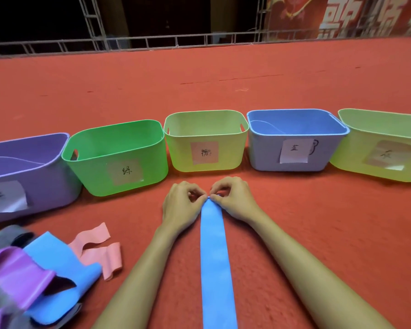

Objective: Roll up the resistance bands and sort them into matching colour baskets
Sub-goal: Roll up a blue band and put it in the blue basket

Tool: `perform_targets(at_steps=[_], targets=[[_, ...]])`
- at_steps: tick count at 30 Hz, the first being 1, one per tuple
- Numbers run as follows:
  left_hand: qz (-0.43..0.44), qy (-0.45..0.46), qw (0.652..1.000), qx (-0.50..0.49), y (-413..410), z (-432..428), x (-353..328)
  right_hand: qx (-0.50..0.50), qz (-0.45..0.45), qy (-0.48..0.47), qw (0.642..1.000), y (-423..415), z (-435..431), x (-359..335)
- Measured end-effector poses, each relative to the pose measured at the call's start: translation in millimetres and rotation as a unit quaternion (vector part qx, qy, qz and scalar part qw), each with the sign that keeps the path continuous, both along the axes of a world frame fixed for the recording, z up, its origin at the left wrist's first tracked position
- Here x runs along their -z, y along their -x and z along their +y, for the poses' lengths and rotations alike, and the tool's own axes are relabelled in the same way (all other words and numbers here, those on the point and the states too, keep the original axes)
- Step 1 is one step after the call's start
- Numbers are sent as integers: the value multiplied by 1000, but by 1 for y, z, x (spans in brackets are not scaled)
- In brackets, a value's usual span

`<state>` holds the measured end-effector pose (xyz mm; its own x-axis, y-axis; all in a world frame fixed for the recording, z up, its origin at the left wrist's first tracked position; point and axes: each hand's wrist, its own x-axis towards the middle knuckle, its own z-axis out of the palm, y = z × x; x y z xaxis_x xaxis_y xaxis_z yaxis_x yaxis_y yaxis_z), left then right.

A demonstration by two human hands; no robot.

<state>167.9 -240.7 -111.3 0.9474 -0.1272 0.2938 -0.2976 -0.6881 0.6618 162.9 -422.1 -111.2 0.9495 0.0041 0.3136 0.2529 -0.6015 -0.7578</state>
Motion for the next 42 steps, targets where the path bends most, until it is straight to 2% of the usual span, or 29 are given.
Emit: perform_targets(at_steps=[6,11,17,26,30,35,42], targets=[[37,42,998,-2,1,0,-4,5,26,-11,1000,-1,-4,-1],[49,58,997,8,-1,1,-3,33,5,20,999,0,-2,0],[29,67,997,-11,-3,0,0,32,-2,29,999,1,-1,0],[39,71,997,13,-1,2,-4,16,3,39,999,7,-3,-1],[52,75,995,32,-1,4,-5,-6,19,24,1000,9,-4,-2],[52,76,995,39,1,4,-6,12,18,-58,998,7,-8,0],[52,73,994,61,1,6,-6,-1,-5,12,1000,12,-7,4]])
